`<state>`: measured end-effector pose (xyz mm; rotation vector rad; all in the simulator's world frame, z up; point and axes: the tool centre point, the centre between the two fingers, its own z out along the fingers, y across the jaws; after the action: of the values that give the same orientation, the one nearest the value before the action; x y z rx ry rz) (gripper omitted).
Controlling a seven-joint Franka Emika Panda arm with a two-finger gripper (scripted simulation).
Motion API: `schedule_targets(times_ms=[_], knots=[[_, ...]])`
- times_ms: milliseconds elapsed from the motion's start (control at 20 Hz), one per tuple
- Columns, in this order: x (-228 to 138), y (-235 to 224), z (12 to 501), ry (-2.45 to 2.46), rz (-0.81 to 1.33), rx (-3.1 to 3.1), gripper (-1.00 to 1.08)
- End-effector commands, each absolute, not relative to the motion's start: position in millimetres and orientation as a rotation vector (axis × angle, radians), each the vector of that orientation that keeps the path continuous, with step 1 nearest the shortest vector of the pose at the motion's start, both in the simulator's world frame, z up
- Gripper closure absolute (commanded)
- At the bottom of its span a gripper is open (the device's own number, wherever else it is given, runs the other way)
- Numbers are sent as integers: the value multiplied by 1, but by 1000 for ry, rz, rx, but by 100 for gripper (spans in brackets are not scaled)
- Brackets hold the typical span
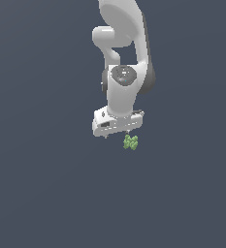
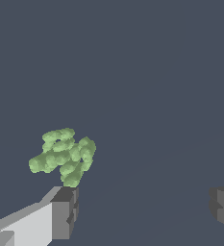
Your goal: Pick up the object and move it to a goal position.
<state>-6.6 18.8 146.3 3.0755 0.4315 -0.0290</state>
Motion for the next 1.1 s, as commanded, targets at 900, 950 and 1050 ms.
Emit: schedule_targets(times_ms=[900, 950, 1050], knots=[[-18, 61, 116, 1370, -26, 2808, -92], [-18, 63, 114, 1415, -25, 2787, -92], [-20, 68, 112, 1503, -23, 2743, -92]])
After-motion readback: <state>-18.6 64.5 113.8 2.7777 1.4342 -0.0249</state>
